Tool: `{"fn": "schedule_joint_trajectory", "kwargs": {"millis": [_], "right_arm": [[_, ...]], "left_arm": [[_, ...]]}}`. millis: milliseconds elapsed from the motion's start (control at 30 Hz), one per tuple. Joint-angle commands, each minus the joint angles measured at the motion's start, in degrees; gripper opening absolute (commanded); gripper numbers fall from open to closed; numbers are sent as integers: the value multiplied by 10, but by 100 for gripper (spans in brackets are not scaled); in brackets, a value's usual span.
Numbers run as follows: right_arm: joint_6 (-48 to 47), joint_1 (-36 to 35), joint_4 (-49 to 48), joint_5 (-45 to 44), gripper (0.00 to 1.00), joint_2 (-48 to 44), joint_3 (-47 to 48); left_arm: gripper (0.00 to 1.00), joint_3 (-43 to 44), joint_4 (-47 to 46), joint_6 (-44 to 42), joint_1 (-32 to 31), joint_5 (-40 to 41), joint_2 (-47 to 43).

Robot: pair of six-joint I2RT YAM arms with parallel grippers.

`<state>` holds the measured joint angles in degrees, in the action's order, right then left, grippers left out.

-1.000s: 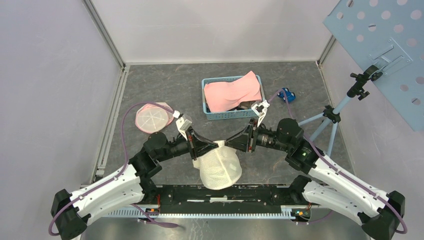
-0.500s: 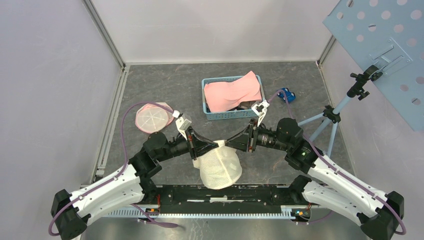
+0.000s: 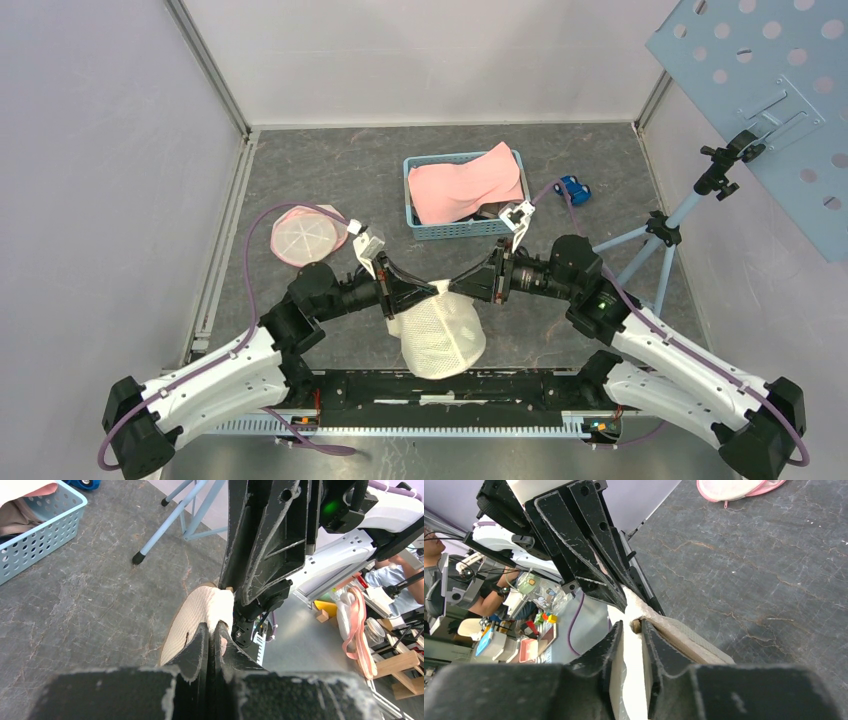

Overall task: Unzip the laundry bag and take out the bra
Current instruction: Unzip the laundry bag at the center of the board.

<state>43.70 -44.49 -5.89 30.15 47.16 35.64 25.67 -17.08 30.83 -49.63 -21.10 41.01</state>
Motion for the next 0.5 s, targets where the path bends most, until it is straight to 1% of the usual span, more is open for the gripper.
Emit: {"fn": "schedule_joint_trajectory", "kwargs": {"millis": [0, 167, 200, 467], "right_arm": [[-10, 1, -22, 6, 21, 5, 7], [-39, 2, 12, -17, 2, -2, 23], [-47, 2, 22, -23, 0, -3, 30], [-96, 18, 90, -56, 0, -18, 62]], "left_arm": [[2, 29, -47, 23, -1, -17, 0], [2, 36, -7, 7, -1, -2, -14], [2, 36, 0, 2, -1, 4, -21], [2, 43, 74, -26, 2, 64, -56]]}}
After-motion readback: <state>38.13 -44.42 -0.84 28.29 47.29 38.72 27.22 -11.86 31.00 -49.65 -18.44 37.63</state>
